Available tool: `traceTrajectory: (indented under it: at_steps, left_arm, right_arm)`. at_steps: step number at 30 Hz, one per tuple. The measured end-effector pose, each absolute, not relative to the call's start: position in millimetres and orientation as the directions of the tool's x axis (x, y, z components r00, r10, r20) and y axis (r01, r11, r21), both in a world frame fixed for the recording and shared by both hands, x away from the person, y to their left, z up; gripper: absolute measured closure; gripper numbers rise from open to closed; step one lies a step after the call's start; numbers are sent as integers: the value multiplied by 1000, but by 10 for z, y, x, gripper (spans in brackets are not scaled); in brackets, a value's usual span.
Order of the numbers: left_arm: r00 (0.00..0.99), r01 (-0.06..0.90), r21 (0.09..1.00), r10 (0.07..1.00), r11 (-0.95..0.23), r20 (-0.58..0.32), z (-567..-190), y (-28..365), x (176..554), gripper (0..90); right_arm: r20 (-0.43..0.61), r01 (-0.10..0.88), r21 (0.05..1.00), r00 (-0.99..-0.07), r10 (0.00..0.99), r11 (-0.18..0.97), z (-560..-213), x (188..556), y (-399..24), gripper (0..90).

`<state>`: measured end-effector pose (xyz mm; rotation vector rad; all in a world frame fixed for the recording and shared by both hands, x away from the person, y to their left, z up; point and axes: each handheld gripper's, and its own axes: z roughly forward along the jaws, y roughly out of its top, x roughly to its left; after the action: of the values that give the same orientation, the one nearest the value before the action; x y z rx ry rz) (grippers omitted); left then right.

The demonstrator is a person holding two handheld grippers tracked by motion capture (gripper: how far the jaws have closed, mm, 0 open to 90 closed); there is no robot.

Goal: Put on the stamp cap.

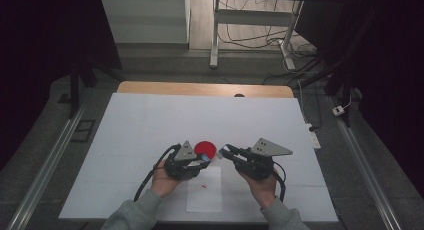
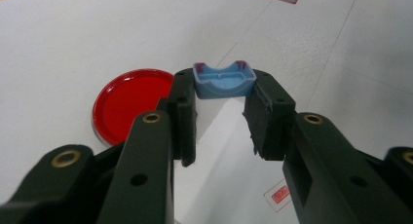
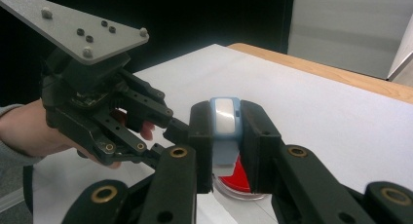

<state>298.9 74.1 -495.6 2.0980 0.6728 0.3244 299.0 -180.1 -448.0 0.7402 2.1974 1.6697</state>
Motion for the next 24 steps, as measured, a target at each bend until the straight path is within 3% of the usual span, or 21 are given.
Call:
traceTrajectory:
  at_steps: [24]
  left_arm:
    - [830, 330, 819, 558, -469, -15, -4967, 557, 3032, 653]
  right_arm:
    - [84, 228, 953, -832, 548, 201, -4490, 2985, -1728, 754]
